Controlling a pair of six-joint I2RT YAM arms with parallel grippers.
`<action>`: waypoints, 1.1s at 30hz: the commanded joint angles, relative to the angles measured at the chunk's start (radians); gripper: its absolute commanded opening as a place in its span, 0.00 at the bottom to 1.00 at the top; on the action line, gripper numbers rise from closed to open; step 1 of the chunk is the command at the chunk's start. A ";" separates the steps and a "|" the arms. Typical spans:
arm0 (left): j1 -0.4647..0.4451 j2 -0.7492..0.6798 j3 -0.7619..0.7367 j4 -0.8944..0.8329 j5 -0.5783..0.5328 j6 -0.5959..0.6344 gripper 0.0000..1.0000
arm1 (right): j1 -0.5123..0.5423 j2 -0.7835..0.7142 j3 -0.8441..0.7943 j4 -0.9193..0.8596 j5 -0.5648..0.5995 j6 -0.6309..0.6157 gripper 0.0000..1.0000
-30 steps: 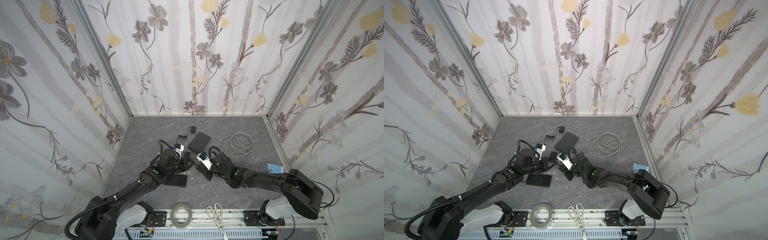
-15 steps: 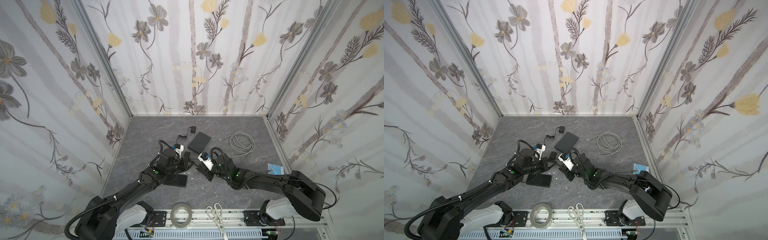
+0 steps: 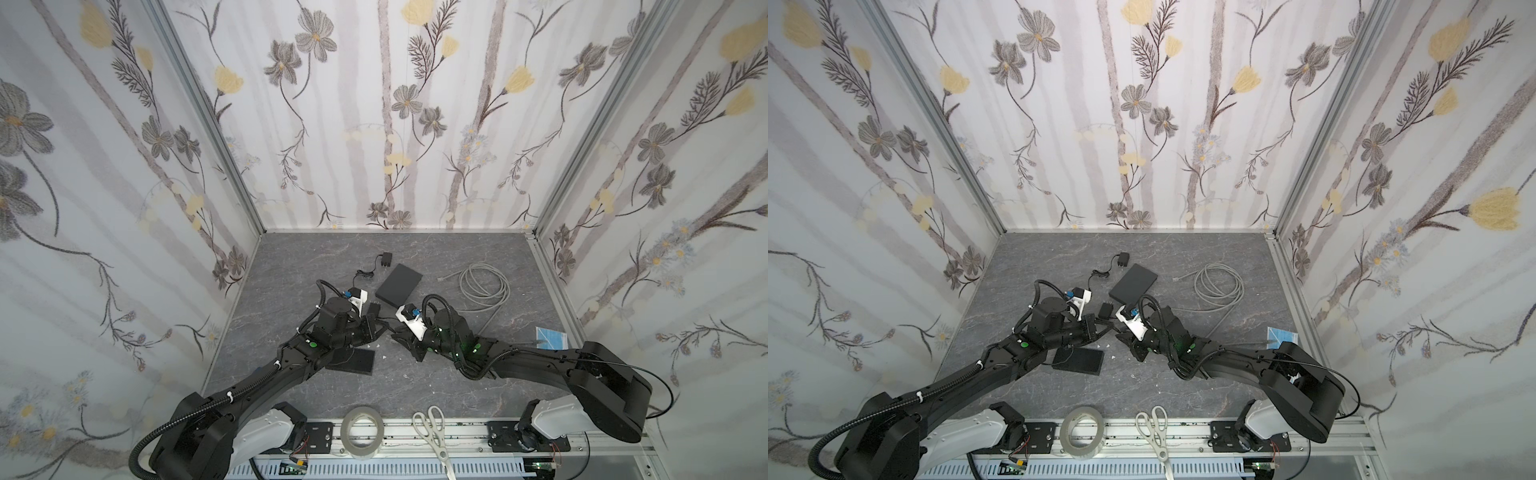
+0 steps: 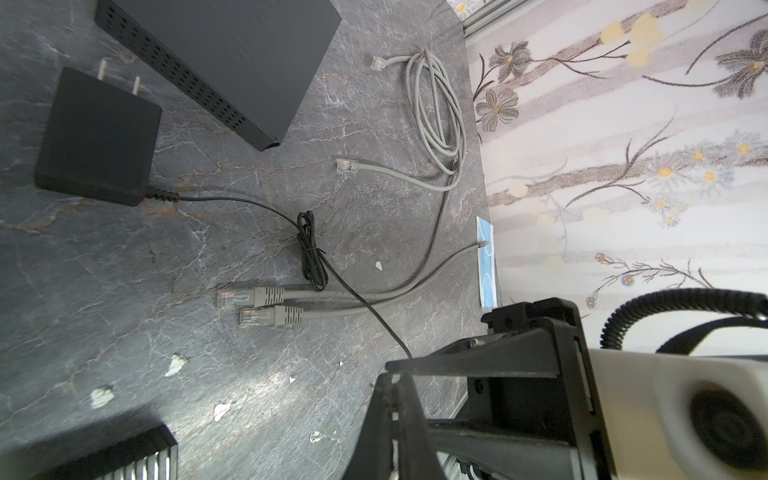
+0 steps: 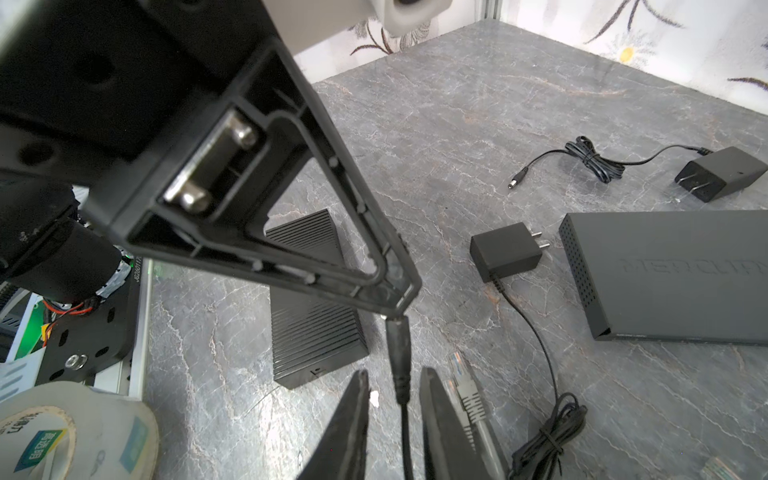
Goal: Insert the plug into the switch port
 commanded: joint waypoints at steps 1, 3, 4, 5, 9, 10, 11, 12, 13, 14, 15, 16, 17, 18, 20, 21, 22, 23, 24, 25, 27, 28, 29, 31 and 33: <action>0.001 -0.005 0.004 0.000 0.002 0.008 0.00 | 0.000 0.004 0.009 0.026 -0.009 -0.010 0.24; 0.001 -0.007 0.002 -0.001 0.002 0.008 0.00 | -0.002 0.005 0.009 0.026 -0.010 -0.009 0.23; 0.001 -0.007 0.002 -0.001 0.001 0.008 0.00 | -0.002 0.005 0.010 0.028 -0.010 -0.008 0.23; 0.001 -0.007 0.003 -0.001 0.002 0.008 0.00 | -0.001 0.005 0.010 0.028 -0.010 -0.008 0.23; 0.003 -0.007 0.004 -0.001 0.001 0.008 0.00 | -0.002 0.005 0.012 0.026 -0.009 -0.009 0.20; 0.001 -0.007 0.005 -0.001 0.002 0.008 0.00 | -0.001 0.005 0.014 0.024 -0.010 -0.010 0.19; 0.002 -0.008 0.004 -0.001 0.002 0.008 0.00 | -0.001 0.005 0.013 0.024 -0.011 -0.012 0.17; 0.001 -0.008 0.004 -0.002 0.001 0.008 0.00 | -0.001 0.027 0.014 0.024 -0.012 -0.011 0.16; 0.003 -0.009 0.004 -0.003 0.001 0.008 0.00 | 0.000 0.035 0.015 0.024 -0.014 -0.011 0.15; 0.002 -0.009 0.004 -0.003 0.001 0.008 0.00 | -0.001 0.038 0.015 0.022 -0.016 -0.012 0.14; 0.004 -0.010 0.004 -0.003 -0.001 0.006 0.00 | -0.002 0.039 0.016 0.020 -0.015 -0.012 0.13; 0.003 -0.010 0.004 -0.003 0.000 0.006 0.00 | -0.001 0.041 0.015 0.020 -0.017 -0.015 0.12; 0.003 -0.010 0.005 -0.003 0.000 0.005 0.00 | -0.001 0.041 0.016 0.020 -0.018 -0.016 0.11; 0.005 -0.010 0.005 -0.003 0.001 0.005 0.00 | -0.001 0.042 0.016 0.019 -0.020 -0.015 0.10; 0.004 -0.011 0.007 -0.005 -0.001 0.005 0.00 | -0.001 0.044 0.016 0.019 -0.021 -0.016 0.06; 0.006 -0.011 0.007 -0.006 0.000 0.005 0.00 | -0.001 0.043 0.016 0.020 -0.022 -0.016 0.06; 0.006 -0.013 0.006 -0.007 0.000 0.005 0.00 | -0.001 0.041 0.015 0.020 -0.021 -0.016 0.06; 0.007 -0.013 0.007 -0.007 -0.001 0.005 0.00 | -0.002 0.040 0.015 0.018 -0.020 -0.016 0.06; 0.008 -0.013 0.006 -0.008 0.001 0.004 0.00 | -0.002 0.037 0.016 0.019 -0.019 -0.016 0.07; 0.008 -0.013 0.007 -0.007 0.002 0.004 0.00 | -0.001 0.036 0.016 0.018 -0.017 -0.017 0.09; 0.006 -0.014 0.006 -0.007 0.003 0.004 0.00 | -0.002 0.033 0.016 0.018 -0.012 -0.018 0.13; 0.007 -0.014 0.004 -0.008 0.002 0.003 0.00 | -0.001 0.029 0.014 0.019 -0.012 -0.018 0.15; 0.009 -0.016 0.005 -0.007 0.001 0.003 0.00 | -0.001 0.024 0.012 0.022 -0.010 -0.018 0.16; 0.008 -0.017 0.002 -0.010 0.000 0.005 0.00 | -0.001 0.018 0.001 0.034 -0.003 -0.021 0.17; 0.008 -0.017 0.004 -0.009 0.000 0.005 0.00 | -0.001 -0.010 -0.008 0.046 0.001 -0.022 0.17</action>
